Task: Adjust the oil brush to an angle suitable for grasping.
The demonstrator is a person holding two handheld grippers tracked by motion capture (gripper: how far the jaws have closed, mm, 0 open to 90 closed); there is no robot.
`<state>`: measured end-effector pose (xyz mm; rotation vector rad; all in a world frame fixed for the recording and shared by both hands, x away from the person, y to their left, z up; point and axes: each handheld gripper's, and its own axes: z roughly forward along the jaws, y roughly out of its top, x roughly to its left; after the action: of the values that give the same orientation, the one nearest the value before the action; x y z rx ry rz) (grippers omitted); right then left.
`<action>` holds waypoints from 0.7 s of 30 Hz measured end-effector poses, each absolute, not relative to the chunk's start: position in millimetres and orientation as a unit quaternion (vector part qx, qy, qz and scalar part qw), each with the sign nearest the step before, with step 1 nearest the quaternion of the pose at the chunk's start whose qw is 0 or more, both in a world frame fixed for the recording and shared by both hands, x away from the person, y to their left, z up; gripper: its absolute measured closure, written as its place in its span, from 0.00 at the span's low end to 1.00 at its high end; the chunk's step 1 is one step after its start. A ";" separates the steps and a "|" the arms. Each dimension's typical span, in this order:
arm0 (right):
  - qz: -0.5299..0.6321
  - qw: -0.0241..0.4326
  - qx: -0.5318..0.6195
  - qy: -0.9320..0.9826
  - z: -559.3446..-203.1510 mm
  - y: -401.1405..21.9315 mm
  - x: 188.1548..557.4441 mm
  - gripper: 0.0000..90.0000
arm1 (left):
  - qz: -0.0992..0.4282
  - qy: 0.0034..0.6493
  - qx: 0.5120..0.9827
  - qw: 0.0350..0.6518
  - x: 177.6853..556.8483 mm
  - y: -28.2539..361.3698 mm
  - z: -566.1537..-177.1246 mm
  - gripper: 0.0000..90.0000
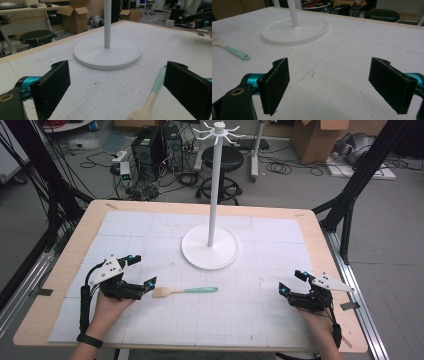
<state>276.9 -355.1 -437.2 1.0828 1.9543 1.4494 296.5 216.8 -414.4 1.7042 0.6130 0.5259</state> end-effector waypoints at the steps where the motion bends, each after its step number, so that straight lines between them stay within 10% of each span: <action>1: 0.529 0.237 0.396 0.713 -437.2 -355.1 277.0 0.18 | 0.225 0.261 0.733 0.586 296.6 215.9 -414.2 0.07; 21: 0.529 0.237 0.395 0.713 -437.0 -356.8 276.0 0.18 | 0.216 0.245 0.741 0.587 298.4 205.7 -411.1 0.07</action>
<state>276.0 -356.8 -437.0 1.0825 1.9555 1.4490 298.4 205.7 -411.1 1.7266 0.5715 0.5034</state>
